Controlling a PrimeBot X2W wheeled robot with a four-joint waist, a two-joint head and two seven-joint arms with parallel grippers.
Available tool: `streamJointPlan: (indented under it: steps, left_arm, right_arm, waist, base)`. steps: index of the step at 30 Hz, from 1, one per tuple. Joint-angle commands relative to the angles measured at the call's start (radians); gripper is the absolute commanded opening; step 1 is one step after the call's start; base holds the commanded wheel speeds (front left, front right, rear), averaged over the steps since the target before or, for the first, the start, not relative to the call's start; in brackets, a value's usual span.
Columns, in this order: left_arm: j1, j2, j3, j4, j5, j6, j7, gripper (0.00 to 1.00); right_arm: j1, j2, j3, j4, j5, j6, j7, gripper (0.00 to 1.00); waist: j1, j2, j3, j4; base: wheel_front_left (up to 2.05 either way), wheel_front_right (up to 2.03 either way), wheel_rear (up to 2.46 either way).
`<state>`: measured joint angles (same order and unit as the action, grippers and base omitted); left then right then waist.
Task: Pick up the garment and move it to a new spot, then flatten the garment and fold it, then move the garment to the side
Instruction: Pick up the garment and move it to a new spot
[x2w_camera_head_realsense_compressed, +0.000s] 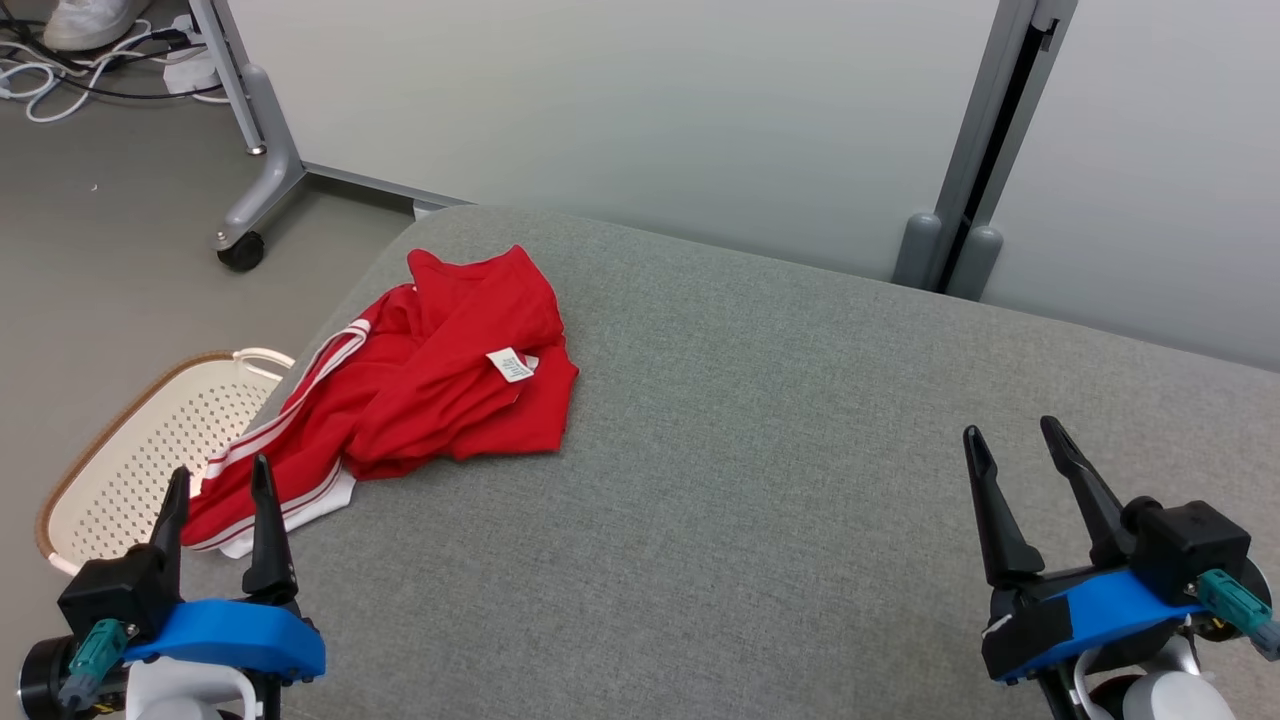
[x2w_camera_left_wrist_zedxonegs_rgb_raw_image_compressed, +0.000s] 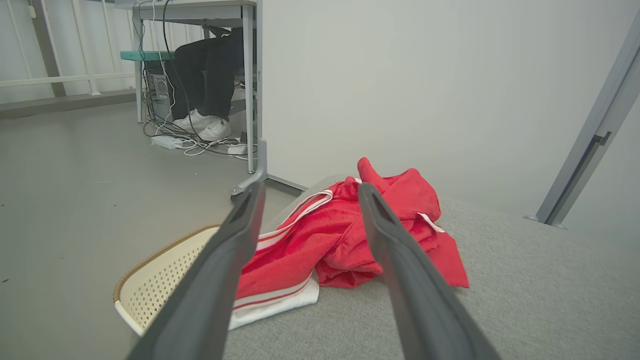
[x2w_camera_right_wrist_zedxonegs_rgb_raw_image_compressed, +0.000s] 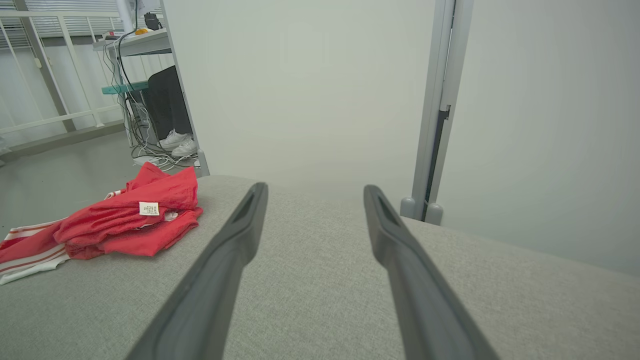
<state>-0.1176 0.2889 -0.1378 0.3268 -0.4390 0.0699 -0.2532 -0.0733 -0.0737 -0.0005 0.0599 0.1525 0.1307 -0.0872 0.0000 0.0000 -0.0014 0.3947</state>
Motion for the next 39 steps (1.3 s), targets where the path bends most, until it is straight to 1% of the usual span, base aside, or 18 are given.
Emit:
streamJointPlan:
  steps: [1,5,8,14,19,24,28,33,34,35,36,37,39]
  left_arm:
    - [0.004,0.002,0.004,-0.007,0.001,0.006,-0.005,1.0]
    - [-0.009,0.003,0.006,-0.012,0.005,0.009,-0.006,1.0]
    - [-0.039,0.004,-0.008,-0.007,0.012,0.0,-0.007,1.0]
    - [-0.142,-0.011,-0.036,0.069,-0.007,-0.042,0.03,1.0]
    - [-0.267,-0.017,-0.054,0.212,-0.019,-0.083,0.062,1.0]
    - [-0.403,-0.019,-0.058,0.408,-0.041,-0.131,0.075,1.0]
    - [-0.504,-0.018,-0.067,0.56,-0.051,-0.155,0.093,1.0]
    - [-0.599,-0.021,-0.073,0.7,-0.067,-0.174,0.116,1.0]
    - [-0.613,-0.021,-0.075,0.721,-0.073,-0.178,0.118,0.88]
    - [-0.627,-0.02,-0.078,0.737,-0.073,-0.182,0.115,0.34]
    - [-0.627,-0.02,-0.078,0.737,-0.073,-0.182,0.115,0.34]
    - [-0.636,-0.021,-0.082,0.751,-0.074,-0.185,0.108,0.0]
    - [-0.647,-0.018,-0.087,0.766,-0.071,-0.189,0.075,0.0]
  right_arm:
    - [0.004,-0.002,-0.001,-0.006,-0.002,0.0,0.004,1.0]
    - [-0.008,-0.009,0.003,-0.014,-0.002,0.0,0.008,1.0]
    - [-0.024,-0.018,0.006,-0.027,-0.005,0.0,0.017,1.0]
    - [-0.06,-0.039,0.012,-0.07,-0.014,0.0,0.045,1.0]
    - [-0.098,-0.061,0.011,-0.11,-0.021,0.0,0.074,1.0]
    - [-0.122,-0.082,0.002,-0.135,-0.023,0.0,0.092,1.0]
    - [-0.136,-0.091,-0.014,-0.155,-0.024,0.0,0.101,1.0]
    - [-0.146,-0.101,-0.023,-0.178,-0.026,0.0,0.112,1.0]
    - [-0.147,-0.102,-0.024,-0.181,-0.027,0.0,0.113,1.0]
    - [-0.145,-0.102,-0.027,-0.182,-0.028,0.0,0.114,1.0]
    - [-0.145,-0.102,-0.027,-0.182,-0.028,0.0,0.114,1.0]
    - [-0.144,-0.104,-0.03,-0.184,-0.038,0.0,0.113,1.0]
    - [-0.139,-0.099,-0.031,-0.184,-0.039,0.0,0.107,1.0]
  waist:
    - [0.0,0.0,0.004,0.002]
    - [0.0,0.0,0.019,0.001]
    - [0.0,0.0,0.047,-0.004]
    - [0.0,0.0,0.138,-0.024]
    - [0.0,0.0,0.236,-0.044]
    - [0.0,0.0,0.312,-0.061]
    - [0.0,0.0,0.355,-0.072]
    - [0.0,0.0,0.392,-0.079]
    - [0.0,0.0,0.395,-0.081]
    - [0.0,0.0,0.396,-0.082]
    - [0.0,0.0,0.396,-0.082]
    - [0.0,0.0,0.395,-0.084]
    - [0.0,0.0,0.389,-0.086]
  base:
    - [0.0,0.0,0.0]
    - [0.0,0.0,0.0]
    - [0.0,0.0,0.0]
    - [0.0,0.0,0.0]
    - [0.0,0.0,0.0]
    - [0.0,0.0,0.0]
    - [0.0,0.0,0.0]
    - [0.0,0.0,0.0]
    - [0.0,0.0,0.0]
    - [0.0,0.0,0.0]
    - [0.0,0.0,0.0]
    - [0.0,0.0,0.0]
    - [0.0,0.0,0.0]
